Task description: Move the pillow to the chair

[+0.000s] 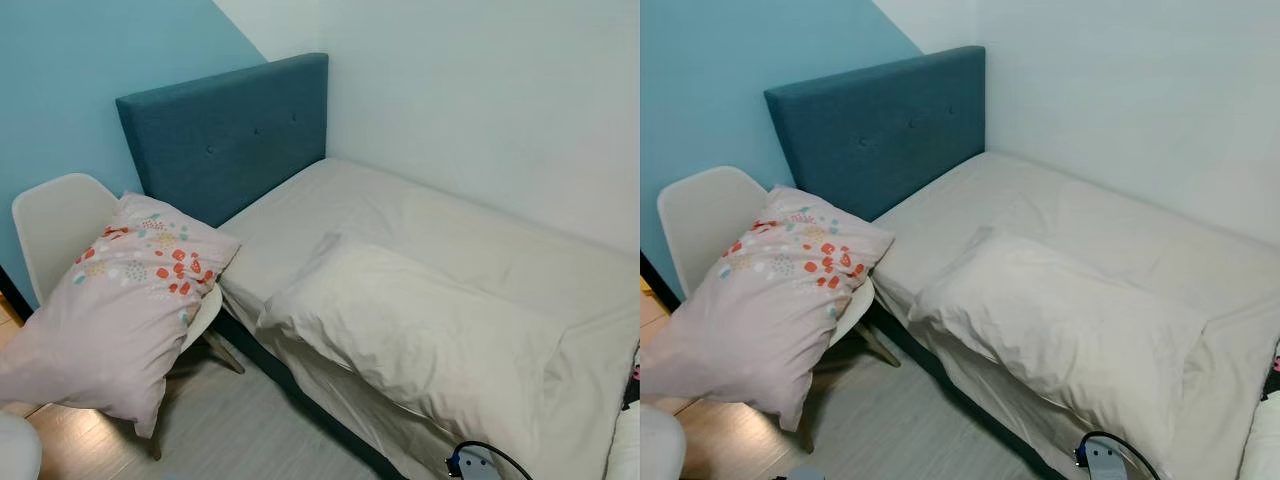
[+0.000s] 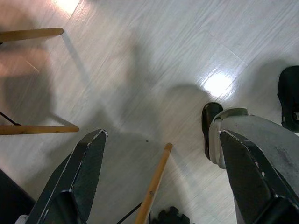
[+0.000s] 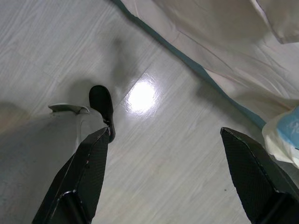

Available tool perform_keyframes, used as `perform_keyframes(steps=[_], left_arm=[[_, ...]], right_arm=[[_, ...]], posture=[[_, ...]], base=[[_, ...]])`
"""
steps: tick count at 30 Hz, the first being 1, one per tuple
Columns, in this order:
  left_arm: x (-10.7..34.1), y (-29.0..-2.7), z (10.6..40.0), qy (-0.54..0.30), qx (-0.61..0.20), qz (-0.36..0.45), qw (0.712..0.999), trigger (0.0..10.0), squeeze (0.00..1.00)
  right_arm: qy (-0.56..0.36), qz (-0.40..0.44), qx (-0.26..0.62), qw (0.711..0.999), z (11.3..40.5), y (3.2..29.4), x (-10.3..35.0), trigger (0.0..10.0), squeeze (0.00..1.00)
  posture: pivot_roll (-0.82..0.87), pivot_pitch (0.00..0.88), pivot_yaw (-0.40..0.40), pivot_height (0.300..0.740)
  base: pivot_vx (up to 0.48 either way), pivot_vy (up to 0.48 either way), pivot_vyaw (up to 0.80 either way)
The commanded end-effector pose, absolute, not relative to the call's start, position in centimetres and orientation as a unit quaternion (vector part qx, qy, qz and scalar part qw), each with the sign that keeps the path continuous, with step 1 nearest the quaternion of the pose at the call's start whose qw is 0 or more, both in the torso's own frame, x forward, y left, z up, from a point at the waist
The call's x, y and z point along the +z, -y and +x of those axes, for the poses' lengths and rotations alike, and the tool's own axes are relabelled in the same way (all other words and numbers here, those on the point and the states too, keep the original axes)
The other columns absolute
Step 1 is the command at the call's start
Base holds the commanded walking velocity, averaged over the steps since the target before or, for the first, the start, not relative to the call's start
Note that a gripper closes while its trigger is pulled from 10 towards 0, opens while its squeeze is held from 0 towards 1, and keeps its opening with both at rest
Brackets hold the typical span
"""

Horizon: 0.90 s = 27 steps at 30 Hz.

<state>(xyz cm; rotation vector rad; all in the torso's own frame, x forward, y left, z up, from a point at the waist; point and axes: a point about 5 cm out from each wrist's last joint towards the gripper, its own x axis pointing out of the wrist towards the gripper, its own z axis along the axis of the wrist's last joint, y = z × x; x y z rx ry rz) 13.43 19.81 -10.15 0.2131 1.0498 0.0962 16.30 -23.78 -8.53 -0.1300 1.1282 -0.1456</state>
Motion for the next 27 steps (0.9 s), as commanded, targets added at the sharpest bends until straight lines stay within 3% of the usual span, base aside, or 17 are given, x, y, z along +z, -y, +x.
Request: perform_keyframes(steps=[1, 14, 27], left_arm=[[-10.3, -19.9, 12.9, -0.513, 0.039, 0.107, 0.851, 10.0, 0.00], [-10.6, -20.1, 12.0, -0.524, 0.039, 0.108, 0.844, 10.0, 0.00], [-10.6, -20.0, 12.1, -0.524, 0.035, 0.109, 0.844, 10.0, 0.00]], right_arm=[[-0.535, -0.053, -0.065, 0.841, 16.4, 23.0, -8.7, 10.0, 0.00], [-0.536, -0.054, -0.048, 0.841, 16.8, 20.2, -9.1, 10.0, 0.00], [-0.540, -0.058, -0.053, 0.838, 16.7, 21.2, -9.0, 10.0, 0.00]], posture=[[-0.10, 0.000, -0.021, 0.740], [-0.09, 0.000, -0.023, 0.740], [-0.10, 0.000, -0.016, 0.740]], base=[[0.000, 0.000, 0.00], [0.000, 0.000, 0.00], [0.000, 0.000, 0.00]])
